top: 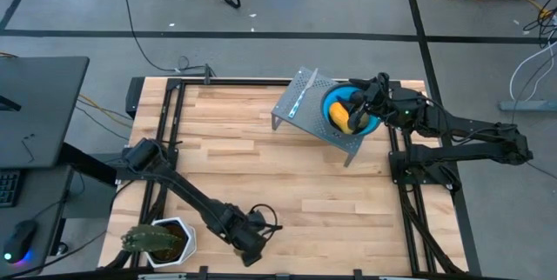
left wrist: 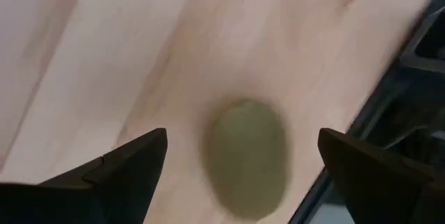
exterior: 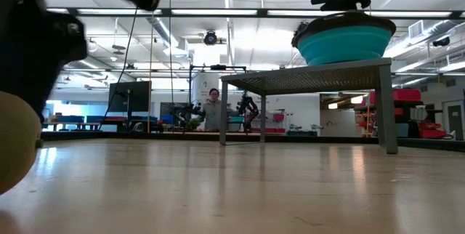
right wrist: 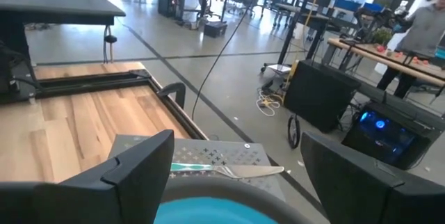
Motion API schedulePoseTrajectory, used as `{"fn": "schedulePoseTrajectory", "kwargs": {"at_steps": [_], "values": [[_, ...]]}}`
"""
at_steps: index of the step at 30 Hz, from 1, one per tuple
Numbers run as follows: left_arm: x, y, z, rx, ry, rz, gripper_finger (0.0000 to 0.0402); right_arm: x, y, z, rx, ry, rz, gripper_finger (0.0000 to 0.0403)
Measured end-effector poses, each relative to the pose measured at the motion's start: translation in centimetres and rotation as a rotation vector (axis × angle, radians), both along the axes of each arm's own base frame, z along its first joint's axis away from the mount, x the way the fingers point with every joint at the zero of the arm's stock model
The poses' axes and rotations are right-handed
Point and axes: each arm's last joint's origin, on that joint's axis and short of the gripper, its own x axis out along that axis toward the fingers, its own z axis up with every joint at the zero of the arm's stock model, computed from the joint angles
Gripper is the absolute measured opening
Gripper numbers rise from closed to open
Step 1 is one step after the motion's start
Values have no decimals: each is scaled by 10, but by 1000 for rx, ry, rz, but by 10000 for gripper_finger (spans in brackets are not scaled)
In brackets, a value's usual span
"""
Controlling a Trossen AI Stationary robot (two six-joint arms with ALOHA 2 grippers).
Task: Pick & Place Fruit
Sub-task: Put the brown kiwi in the blue strainer bowl on the shelf
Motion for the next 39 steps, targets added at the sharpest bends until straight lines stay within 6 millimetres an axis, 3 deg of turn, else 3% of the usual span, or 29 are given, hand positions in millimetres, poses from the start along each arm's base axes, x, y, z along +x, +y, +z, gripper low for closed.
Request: {"fn": "schedulePoseTrajectory", "kwargs": {"at_steps": [15, 39], "values": [[-2, -4, -33, 24, 149, -47, 384, 0, 1, 0, 3, -3, 18, 325], [-10, -5, -35, 44, 184, -310, 384, 0, 1, 0, 12, -4, 17, 325]]}}
